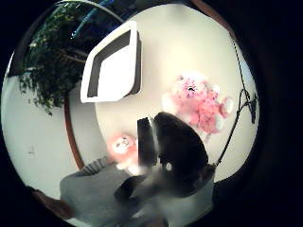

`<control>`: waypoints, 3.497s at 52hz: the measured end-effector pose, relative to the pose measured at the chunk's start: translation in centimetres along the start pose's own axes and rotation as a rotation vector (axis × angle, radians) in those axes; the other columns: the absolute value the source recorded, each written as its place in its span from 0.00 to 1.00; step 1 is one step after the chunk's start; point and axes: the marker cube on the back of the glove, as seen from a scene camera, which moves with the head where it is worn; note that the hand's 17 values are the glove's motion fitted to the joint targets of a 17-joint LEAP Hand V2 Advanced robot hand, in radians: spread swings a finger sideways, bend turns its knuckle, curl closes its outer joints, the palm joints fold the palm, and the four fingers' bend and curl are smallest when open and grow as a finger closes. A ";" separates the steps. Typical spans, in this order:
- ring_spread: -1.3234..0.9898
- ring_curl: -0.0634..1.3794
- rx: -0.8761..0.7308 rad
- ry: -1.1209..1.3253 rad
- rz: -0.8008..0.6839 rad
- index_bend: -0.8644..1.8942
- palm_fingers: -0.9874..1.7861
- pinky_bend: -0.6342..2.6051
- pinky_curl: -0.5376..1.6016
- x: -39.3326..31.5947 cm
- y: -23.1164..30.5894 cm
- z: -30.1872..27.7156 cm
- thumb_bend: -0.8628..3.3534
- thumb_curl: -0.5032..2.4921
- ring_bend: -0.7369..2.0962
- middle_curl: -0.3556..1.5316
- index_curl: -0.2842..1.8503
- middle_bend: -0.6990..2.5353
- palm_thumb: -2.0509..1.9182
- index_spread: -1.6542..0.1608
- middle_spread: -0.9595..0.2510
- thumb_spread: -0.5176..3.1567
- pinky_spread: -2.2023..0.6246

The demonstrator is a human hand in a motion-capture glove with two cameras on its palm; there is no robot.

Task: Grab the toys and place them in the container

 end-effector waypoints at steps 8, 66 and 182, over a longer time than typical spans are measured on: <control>0.49 0.20 -0.193 0.018 0.031 0.36 0.31 0.49 0.42 -0.4 -0.4 8.3 0.20 0.22 0.41 0.30 0.25 0.26 0.51 0.72 0.65 0.52 0.79; 0.39 0.41 0.224 -0.078 -0.009 0.40 0.72 0.51 0.45 -6.0 -5.4 -2.8 0.23 0.41 0.69 0.45 0.23 0.39 0.68 0.67 0.57 0.36 0.62; 0.40 0.38 -0.104 0.111 -0.005 0.36 0.60 0.50 0.40 -1.5 20.9 14.3 0.21 0.28 0.68 0.48 0.22 0.46 0.56 0.72 0.58 0.53 0.67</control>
